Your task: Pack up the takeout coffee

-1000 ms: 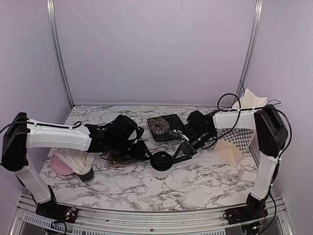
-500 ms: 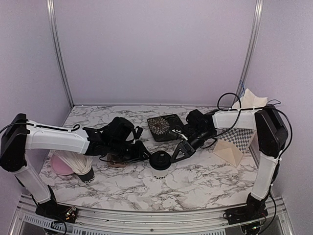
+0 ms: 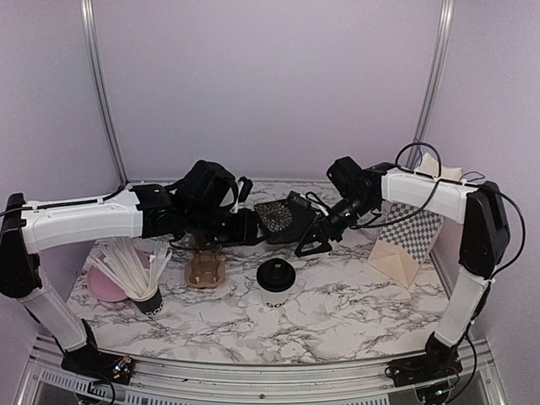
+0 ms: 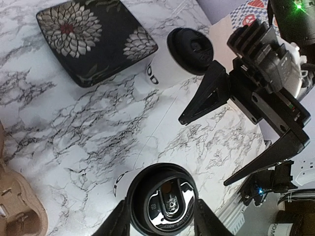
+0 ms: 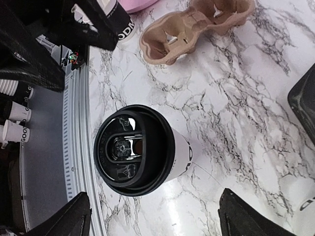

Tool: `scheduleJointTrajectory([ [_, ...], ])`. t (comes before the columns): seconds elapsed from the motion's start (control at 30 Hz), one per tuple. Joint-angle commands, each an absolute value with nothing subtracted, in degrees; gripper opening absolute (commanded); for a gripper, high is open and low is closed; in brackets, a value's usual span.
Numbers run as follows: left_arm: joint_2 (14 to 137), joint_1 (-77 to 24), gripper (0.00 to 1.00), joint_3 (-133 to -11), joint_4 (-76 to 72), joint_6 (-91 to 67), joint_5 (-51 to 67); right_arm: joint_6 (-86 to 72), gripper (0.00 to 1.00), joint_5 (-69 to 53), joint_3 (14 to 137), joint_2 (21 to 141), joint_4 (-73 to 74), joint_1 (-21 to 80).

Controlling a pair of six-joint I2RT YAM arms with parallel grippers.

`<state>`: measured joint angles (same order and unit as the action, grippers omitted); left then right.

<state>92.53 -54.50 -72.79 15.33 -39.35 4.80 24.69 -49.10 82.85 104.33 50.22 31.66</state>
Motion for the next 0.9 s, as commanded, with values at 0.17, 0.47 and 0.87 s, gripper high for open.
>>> scheduleJointTrajectory([
  [0.17,83.4,-54.8,0.89,-87.2,24.3,-13.2,-14.4,30.4,0.98,-38.1,85.2,91.5,43.1,31.3],
  [0.47,78.1,-54.0,0.99,-84.6,8.6,4.6,-36.7,44.7,0.9,-31.4,81.6,87.5,38.2,39.0],
  [0.87,72.0,-48.1,0.99,-69.6,-0.3,-2.3,-39.6,50.4,0.89,-24.7,85.3,97.8,44.3,49.2],
])
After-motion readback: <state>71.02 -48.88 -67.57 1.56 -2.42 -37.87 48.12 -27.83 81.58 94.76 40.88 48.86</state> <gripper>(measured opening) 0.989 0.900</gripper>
